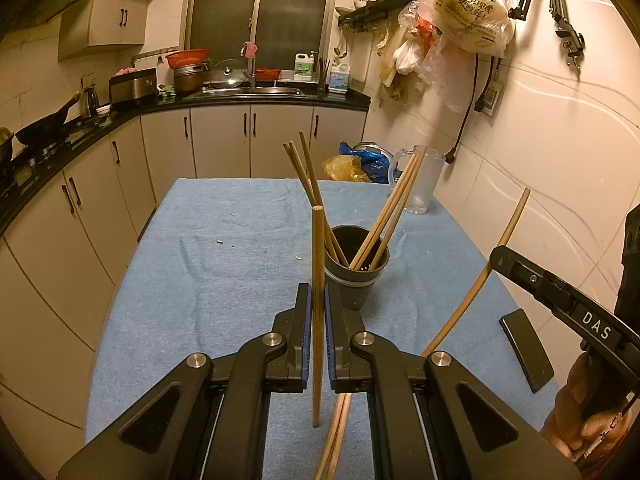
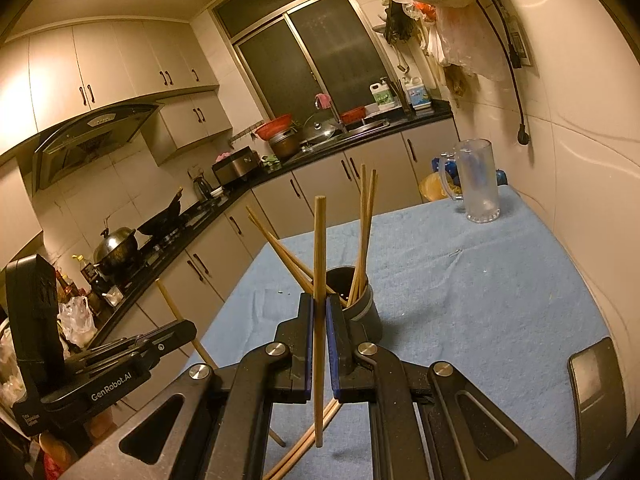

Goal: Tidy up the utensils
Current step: 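Lift the chopstick upright with the left gripper while the right gripper carries its chopstick above the cup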

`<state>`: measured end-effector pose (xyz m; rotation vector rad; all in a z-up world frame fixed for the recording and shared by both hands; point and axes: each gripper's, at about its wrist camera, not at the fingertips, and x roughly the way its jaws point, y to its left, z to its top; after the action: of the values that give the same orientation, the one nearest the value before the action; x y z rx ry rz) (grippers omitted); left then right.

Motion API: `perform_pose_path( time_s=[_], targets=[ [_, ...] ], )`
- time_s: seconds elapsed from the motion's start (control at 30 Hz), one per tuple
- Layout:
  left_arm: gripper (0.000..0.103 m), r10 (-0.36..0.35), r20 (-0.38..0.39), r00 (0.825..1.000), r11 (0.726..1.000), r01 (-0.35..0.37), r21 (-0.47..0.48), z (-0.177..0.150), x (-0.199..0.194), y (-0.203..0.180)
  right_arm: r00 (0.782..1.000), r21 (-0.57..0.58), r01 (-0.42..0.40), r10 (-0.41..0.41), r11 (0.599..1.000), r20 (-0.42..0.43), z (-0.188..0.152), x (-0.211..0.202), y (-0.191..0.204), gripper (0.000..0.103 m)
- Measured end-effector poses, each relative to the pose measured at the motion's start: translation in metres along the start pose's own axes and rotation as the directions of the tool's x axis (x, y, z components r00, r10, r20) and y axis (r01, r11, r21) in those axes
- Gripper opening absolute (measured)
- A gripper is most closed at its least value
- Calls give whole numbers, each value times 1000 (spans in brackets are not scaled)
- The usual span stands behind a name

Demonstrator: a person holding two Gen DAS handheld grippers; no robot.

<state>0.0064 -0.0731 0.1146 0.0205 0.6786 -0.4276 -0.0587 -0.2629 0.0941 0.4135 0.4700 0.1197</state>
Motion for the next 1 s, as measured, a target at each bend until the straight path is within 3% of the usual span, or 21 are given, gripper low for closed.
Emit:
perform_pose_path(
  time_s=[1.0],
  targets=[
    [6, -2, 9, 1000, 1000, 2, 20, 12, 5, -2, 999, -14, -4, 4, 1000, 54, 27, -3, 3, 7]
  ],
)
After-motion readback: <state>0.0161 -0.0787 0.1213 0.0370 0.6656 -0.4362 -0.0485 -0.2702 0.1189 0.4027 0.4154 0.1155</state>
